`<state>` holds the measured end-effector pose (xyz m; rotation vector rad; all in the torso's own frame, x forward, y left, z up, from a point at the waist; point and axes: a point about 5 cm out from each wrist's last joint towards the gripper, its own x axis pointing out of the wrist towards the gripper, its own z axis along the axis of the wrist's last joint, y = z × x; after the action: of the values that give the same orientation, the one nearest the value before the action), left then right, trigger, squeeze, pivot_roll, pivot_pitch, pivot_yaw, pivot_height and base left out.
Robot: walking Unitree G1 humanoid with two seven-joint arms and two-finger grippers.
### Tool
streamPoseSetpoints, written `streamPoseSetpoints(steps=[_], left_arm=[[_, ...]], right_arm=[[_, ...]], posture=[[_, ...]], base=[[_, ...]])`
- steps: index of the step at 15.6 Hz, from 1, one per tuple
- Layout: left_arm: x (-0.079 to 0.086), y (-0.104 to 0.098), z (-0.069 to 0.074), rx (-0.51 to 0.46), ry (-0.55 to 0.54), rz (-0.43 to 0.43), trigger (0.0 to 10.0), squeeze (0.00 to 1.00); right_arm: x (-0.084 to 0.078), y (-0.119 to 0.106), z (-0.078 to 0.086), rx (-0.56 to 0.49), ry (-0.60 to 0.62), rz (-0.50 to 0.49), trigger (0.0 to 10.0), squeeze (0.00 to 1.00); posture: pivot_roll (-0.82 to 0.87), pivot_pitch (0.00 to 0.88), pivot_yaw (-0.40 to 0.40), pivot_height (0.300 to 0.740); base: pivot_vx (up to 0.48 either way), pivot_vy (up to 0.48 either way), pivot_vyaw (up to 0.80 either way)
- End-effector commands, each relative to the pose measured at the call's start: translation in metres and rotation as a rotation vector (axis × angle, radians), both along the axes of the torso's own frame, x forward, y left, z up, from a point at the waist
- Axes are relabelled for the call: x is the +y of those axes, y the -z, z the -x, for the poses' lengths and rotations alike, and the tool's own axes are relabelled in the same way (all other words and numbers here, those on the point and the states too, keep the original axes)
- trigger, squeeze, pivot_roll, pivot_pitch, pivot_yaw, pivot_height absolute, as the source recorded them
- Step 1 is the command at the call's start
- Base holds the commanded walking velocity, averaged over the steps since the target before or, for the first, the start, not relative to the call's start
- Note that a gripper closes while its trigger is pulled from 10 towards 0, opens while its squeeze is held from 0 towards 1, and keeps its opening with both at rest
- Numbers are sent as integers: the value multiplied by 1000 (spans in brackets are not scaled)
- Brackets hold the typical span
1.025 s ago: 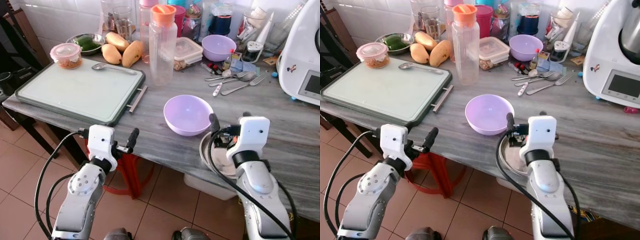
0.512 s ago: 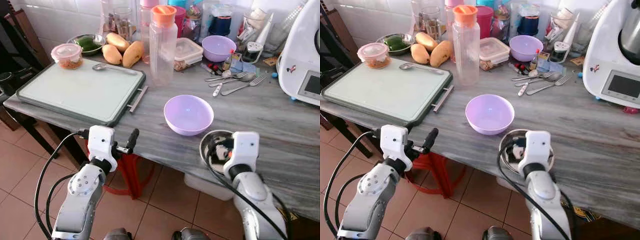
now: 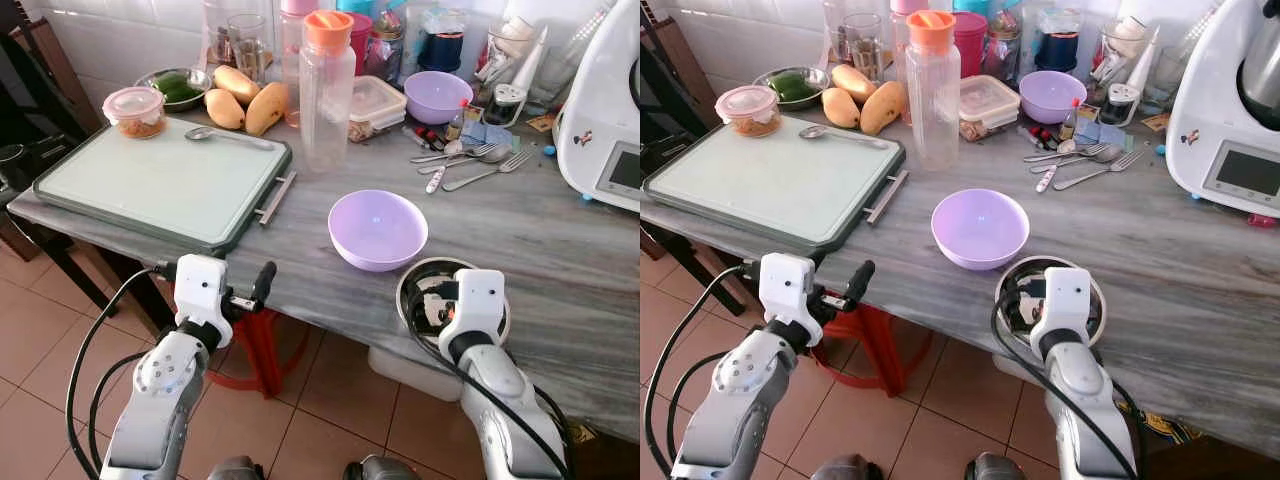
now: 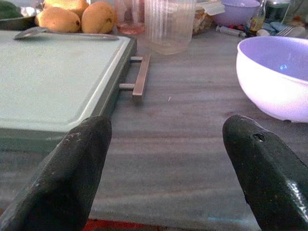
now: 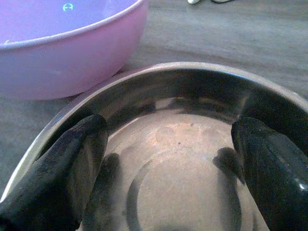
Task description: Setting the table
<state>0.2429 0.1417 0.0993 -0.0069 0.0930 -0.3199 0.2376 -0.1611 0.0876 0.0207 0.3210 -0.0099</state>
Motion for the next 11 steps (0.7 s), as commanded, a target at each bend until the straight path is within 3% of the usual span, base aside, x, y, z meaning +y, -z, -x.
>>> streamPoseSetpoints(steps=[1, 11], left_arm=[[-1, -3, 0, -7, 15, -12, 10000, 0], [0, -3, 0, -9, 13, -19, 10000, 0]], right_arm=[[-3, 1, -2, 11, 10, -3, 10000, 0], [-18, 2, -9, 3, 79, 30, 10000, 0]], posture=[[27, 12, 3, 740], [31, 13, 7, 740]], base=[[0, 0, 0], [0, 0, 0]])
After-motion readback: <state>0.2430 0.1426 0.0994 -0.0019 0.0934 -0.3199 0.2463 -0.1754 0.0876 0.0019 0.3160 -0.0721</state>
